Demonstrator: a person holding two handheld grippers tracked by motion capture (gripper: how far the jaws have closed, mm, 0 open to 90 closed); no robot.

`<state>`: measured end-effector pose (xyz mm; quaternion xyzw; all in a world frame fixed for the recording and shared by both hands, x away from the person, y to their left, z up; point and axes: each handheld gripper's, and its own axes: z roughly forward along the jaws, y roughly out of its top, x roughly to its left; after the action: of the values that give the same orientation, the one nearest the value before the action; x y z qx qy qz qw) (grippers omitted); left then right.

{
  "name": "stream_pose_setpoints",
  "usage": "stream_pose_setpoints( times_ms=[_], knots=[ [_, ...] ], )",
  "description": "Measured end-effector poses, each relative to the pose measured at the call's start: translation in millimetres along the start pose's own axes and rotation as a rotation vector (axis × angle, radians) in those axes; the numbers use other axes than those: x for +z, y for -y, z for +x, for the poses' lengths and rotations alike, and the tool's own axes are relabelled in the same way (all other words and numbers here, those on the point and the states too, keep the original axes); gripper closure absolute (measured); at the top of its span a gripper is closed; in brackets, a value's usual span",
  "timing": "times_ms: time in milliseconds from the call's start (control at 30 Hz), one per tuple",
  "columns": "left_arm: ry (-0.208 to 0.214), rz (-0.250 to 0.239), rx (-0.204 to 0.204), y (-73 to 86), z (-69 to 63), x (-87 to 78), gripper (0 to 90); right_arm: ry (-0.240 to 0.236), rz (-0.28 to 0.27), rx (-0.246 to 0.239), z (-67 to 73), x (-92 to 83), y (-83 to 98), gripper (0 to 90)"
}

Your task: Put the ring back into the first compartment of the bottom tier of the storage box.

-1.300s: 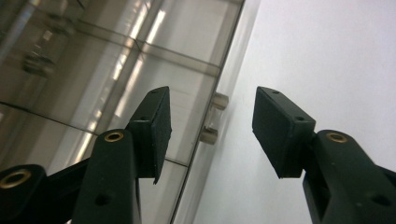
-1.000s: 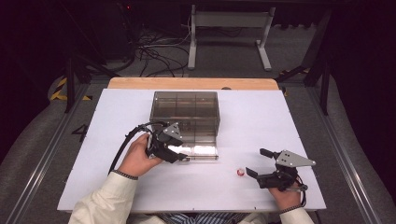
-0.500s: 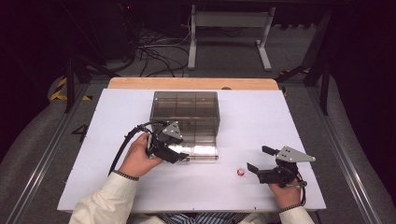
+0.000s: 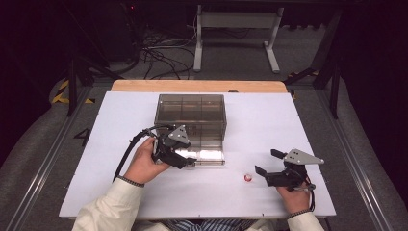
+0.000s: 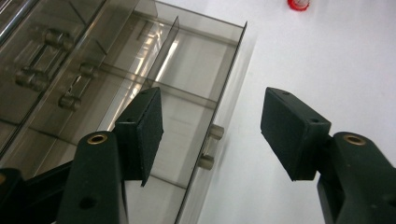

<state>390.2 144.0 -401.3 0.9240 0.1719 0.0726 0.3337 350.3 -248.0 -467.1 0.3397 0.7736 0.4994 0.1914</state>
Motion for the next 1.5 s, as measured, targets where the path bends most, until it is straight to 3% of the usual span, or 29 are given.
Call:
stream_pose_setpoints(
  times_ms=[467, 700, 1067, 1500],
  knots=[
    [0.007, -0.090, 0.007, -16.0, -13.4, 3.6, 40.0, 0.041, 0.019, 0.033, -4.7, 1.9, 1.2, 8.5],
    [0.013, -0.100, 0.012, -23.2, -19.0, 10.7, 40.0, 0.047, 0.021, 0.040, -4.6, 1.3, 2.2, 8.5],
    [0.065, -0.114, 0.051, -41.5, -37.0, 31.2, 39.3, 0.058, 0.024, 0.048, -5.5, 2.3, 2.2, 8.6],
    [0.105, -0.140, 0.061, -55.9, -49.1, 51.6, 39.7, 0.056, 0.025, 0.048, -5.7, 2.0, 2.3, 8.5]
  ],
)
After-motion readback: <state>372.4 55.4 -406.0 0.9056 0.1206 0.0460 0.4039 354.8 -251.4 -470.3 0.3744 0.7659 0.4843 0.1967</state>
